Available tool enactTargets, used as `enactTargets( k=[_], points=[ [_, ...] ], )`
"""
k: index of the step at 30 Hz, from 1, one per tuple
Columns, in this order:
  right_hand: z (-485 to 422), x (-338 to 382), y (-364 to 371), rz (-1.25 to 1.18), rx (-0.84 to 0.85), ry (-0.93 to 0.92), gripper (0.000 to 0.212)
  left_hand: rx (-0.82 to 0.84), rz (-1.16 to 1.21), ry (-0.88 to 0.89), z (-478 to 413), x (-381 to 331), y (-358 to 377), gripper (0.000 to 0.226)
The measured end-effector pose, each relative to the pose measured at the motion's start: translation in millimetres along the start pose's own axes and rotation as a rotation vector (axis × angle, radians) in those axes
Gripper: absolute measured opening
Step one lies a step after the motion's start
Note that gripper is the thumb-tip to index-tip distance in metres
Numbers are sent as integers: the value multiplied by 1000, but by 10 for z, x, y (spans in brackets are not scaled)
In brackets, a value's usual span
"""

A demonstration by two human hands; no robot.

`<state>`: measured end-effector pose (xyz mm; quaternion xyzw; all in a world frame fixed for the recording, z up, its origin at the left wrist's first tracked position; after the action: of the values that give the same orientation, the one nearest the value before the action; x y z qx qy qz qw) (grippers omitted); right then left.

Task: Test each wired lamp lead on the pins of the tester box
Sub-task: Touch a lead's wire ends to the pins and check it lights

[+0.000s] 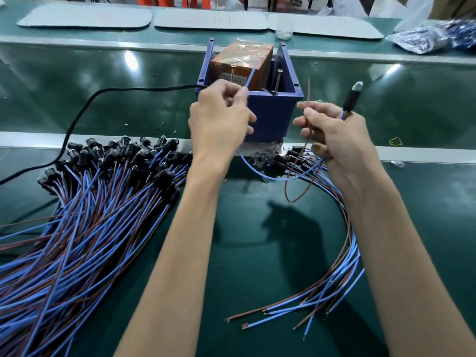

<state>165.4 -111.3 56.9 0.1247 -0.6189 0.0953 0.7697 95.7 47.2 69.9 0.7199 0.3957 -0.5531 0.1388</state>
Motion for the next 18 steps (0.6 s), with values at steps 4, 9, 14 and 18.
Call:
enactTargets(
  k=[4, 9, 14, 18],
  points=[
    [-19, -31, 4, 5, 11, 13, 16, -140, -23, -9, -85, 19, -188, 16],
    [-39, -62, 22, 16, 2, -2, 21, -144, -33, -75, -104, 102, -251, 17],
    [-52, -73, 32, 13, -11, 24, 26, -98, -61, -110, -105, 184, -264, 15],
    [-50, -75, 53, -41, 15, 23, 29, -82, -71, -122, -105, 221, -265, 16]
  ],
)
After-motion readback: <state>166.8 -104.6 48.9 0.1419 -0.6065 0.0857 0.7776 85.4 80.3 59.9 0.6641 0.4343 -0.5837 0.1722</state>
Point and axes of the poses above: each hand's wrist, its own z-axis away from the middle knuckle, its own y-axis out of the palm, x = y × z, the point moved 4 cm from there along -z, towards the middle knuckle, and after that the axes turned 9 degrees about y, right-handed, at the moved point
